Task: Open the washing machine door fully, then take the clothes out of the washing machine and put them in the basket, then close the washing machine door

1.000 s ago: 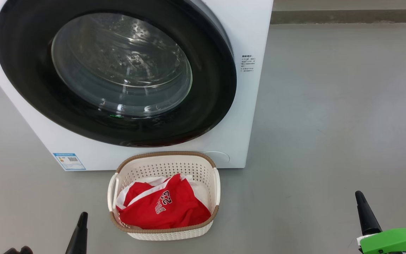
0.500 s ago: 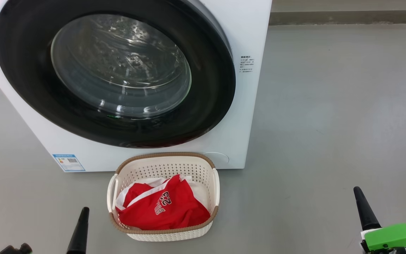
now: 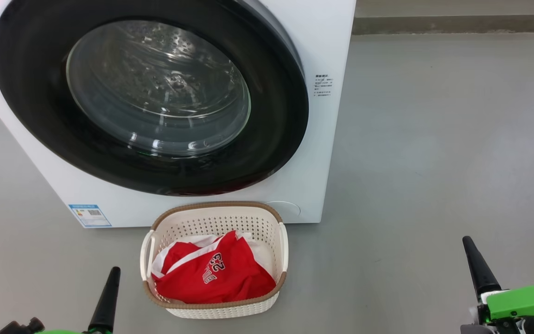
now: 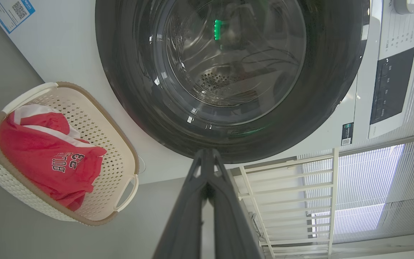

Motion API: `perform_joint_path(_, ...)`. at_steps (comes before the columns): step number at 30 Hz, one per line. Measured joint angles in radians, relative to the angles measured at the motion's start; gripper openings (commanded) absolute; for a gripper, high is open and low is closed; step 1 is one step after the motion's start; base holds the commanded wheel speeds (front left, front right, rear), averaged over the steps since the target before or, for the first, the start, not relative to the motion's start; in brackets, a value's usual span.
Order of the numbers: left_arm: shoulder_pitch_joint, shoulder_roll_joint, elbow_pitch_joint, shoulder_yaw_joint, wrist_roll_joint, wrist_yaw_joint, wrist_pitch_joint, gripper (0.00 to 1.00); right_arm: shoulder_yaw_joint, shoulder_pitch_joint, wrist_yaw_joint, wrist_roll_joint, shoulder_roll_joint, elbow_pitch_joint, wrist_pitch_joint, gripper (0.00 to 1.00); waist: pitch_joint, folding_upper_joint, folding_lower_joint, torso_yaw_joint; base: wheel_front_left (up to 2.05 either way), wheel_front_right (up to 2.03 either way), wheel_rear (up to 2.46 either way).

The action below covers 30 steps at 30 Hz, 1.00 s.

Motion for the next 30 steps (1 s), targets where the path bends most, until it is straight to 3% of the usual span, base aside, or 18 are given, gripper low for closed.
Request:
perform_joint_path(24,-0.037,-0.012,0.006,0.010,-0.263,0.000,0.070,0.00,0.002,-0.050,0.000,0.239,-0.003,-0.017,0.070,0.00,-0.006,0.0000,0.0000,-0.005,0.00,0.00,0.00)
perform_joint_path(30,-0.037,-0.013,0.007,0.010,-0.269,0.000,0.075,0.00,0.002,-0.054,0.000,0.259,-0.004,-0.019,0.070,0.00,-0.006,0.0000,0.0000,-0.005,0.00,0.00,0.00)
